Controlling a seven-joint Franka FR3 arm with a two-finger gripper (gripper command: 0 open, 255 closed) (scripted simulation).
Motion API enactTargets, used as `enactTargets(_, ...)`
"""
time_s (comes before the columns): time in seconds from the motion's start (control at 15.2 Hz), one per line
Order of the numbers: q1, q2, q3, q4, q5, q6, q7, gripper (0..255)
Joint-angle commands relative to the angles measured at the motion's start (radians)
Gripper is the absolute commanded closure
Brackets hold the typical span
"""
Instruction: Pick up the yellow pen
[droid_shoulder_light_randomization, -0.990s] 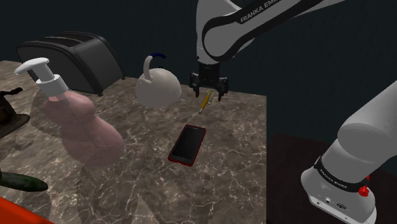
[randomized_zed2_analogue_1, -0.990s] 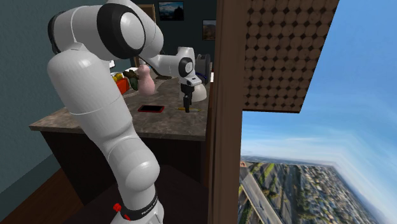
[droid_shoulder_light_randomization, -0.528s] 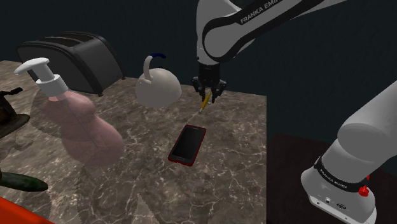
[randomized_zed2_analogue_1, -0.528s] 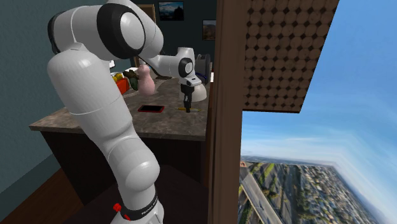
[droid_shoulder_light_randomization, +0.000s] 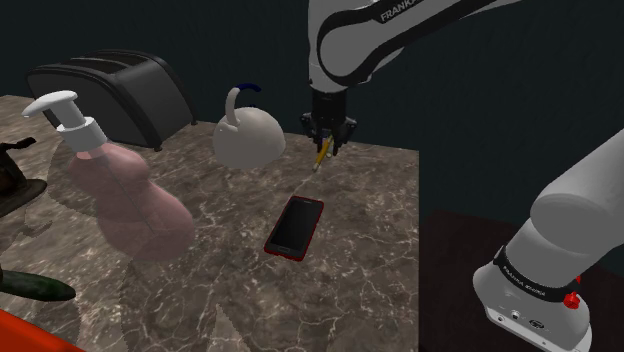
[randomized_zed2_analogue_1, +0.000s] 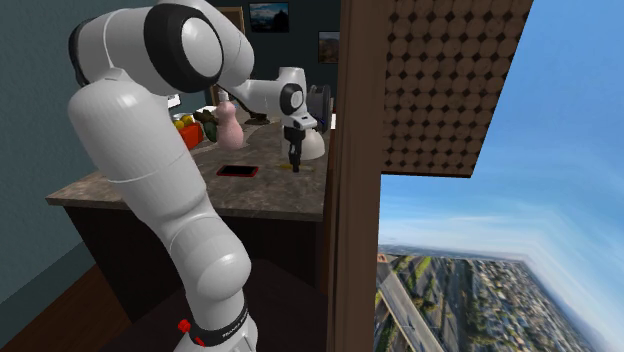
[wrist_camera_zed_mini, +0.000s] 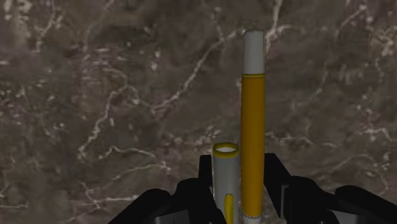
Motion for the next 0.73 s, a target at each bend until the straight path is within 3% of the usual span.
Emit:
enactTargets(0.0, 0.0, -0.011, -0.003, 0.017, 0.004, -0.028, -0.003, 255)
enactTargets(0.66, 0.0, -0.05, -0.019, 0.108, 0.013, -0.154, -0.013, 255)
